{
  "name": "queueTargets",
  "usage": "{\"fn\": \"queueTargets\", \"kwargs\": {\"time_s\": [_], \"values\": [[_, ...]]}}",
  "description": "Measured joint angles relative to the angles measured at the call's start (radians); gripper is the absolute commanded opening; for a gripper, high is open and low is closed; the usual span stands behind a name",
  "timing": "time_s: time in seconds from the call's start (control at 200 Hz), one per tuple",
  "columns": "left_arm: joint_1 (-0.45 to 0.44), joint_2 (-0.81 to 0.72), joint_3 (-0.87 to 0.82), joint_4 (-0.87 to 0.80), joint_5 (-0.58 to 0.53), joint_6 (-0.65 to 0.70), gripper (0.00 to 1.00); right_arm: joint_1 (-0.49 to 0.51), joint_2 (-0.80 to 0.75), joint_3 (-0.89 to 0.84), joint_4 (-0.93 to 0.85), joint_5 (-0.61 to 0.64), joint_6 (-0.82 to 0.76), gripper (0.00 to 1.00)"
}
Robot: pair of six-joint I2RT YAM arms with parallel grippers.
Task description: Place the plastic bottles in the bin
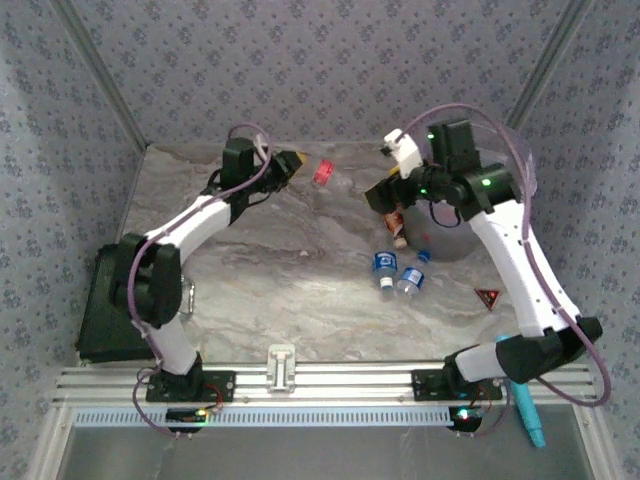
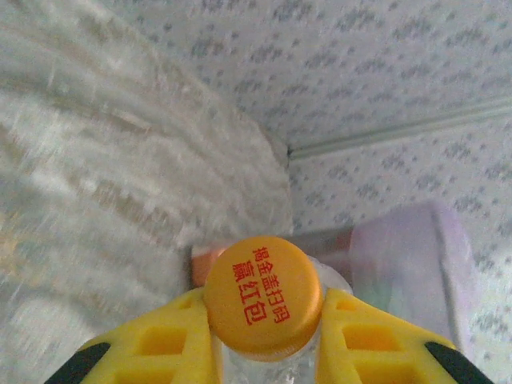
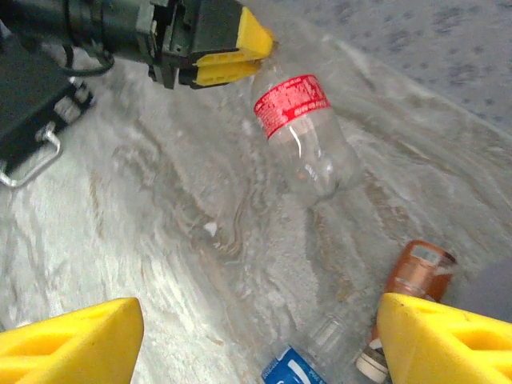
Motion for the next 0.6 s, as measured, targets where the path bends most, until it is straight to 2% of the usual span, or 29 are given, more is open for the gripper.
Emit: {"fn": "queueTargets", "kwargs": {"time_s": [0.235, 0.35, 0.6], "values": [[-0.007, -0.163, -0.193, -0.158, 0.064, 0.117, 0.27, 0.105, 0.187, 0.055, -0.039, 0.025, -0.142, 0.89], [-0.013, -0.208, -0.203, -0.205, 0.090, 0.149, 0.27, 0.127, 0.279, 0.071, -0.047, -0.018, -0.172, 0.92], [-0.032, -0.251, -0.196, -0.219, 0.111, 0.181, 0.25, 0.143, 0.418, 0.085, -0.062, -0.138, -0.162, 0.89]]}}
